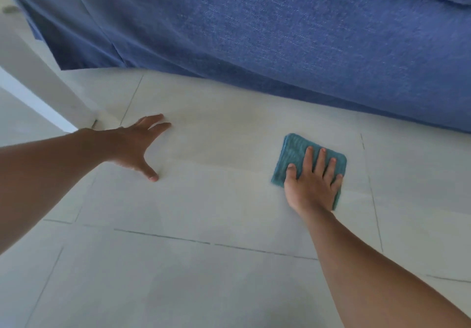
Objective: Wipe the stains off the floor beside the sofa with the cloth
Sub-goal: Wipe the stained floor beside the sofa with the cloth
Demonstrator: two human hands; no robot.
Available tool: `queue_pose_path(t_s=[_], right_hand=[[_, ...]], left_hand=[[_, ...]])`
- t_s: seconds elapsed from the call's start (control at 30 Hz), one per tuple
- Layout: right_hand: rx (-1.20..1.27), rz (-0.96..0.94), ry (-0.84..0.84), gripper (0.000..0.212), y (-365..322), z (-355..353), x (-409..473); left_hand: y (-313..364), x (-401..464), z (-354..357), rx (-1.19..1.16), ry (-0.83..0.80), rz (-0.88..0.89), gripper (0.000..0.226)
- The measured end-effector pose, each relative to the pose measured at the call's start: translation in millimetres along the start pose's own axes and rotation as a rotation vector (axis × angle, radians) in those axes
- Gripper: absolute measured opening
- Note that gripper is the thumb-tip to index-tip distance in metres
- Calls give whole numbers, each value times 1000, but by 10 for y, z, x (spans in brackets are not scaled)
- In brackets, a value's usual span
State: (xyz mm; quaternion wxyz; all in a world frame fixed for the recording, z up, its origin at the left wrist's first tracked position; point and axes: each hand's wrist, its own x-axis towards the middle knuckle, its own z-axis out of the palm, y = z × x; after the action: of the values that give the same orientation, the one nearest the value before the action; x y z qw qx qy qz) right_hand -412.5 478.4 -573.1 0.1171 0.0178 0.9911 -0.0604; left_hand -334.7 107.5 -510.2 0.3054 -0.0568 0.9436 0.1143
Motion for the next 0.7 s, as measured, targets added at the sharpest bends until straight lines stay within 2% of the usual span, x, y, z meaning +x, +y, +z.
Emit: queue_pose_path(t_s=[0.23, 0.47, 0.7], right_hand=[[-13, -187, -81, 70, -1027, 24, 194], [-45, -474, -105, 70, -2109, 248, -122], [-33, -698, -96, 71, -2478, 489, -788]], left_hand=[[-419, -385, 207, -74, 31, -76, 138], [-721, -765, 427, -109, 59, -129, 133], [-872, -926, 476, -60, 4, -163, 131]])
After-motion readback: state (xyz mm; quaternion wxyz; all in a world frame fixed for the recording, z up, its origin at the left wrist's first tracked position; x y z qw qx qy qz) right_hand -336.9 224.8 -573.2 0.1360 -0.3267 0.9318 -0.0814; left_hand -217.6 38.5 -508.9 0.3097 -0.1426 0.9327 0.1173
